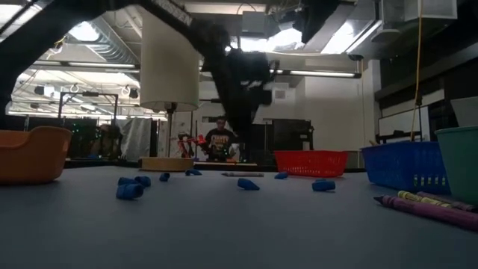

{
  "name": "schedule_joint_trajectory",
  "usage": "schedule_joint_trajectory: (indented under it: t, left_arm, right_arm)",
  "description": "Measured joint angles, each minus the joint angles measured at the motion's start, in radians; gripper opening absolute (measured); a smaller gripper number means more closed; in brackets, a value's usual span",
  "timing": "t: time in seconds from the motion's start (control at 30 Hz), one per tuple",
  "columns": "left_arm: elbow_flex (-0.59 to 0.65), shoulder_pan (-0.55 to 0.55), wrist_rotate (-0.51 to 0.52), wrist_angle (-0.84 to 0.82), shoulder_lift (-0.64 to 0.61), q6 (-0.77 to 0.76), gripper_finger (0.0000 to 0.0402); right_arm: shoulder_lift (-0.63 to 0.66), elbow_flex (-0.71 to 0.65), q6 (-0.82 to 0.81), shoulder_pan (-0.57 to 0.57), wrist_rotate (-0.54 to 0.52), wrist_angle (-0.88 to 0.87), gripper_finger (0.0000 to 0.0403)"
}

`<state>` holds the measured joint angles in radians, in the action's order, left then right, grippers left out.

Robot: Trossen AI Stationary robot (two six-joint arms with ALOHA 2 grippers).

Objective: Sort crayons
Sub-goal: Put the grey crayon into the red bin

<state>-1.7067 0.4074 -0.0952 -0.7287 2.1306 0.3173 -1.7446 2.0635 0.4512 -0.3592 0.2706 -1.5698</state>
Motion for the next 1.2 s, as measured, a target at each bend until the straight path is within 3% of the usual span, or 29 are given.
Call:
schedule_joint_trajectory:
  t: [0.2,0.47,0.67,0.9,1.03,1.2]
  left_arm:
    - [-0.013,-0.06,-0.077,-0.09,-0.121,-0.052,0.0]
    - [0.023,-0.189,-0.08,-0.16,-0.323,-0.113,0.0]
    - [0.247,-0.323,-0.034,-0.004,-0.539,-0.248,0.0]
    - [0.609,-0.478,0.165,0.311,-0.816,-0.467,0.0]
    - [0.765,-0.545,0.261,0.445,-0.93,-0.554,0.0]
    - [0.877,-0.597,0.33,0.54,-0.975,-0.62,0.0]
  right_arm:
    - [0.087,-0.152,0.02,0.0,0.063,0.029,0.0122]
    - [0.28,-0.475,-0.066,0.0,0.067,0.325,0.0122]
    - [0.337,-0.716,-0.132,0.023,0.1,0.6,0.0122]
    - [0.302,-0.946,-0.171,0.112,0.107,1.0,0.0122]
    - [0.259,-1.022,-0.171,0.171,0.106,1.206,0.0122]
    - [0.173,-1.035,-0.167,0.224,0.08,1.361,0.0122]
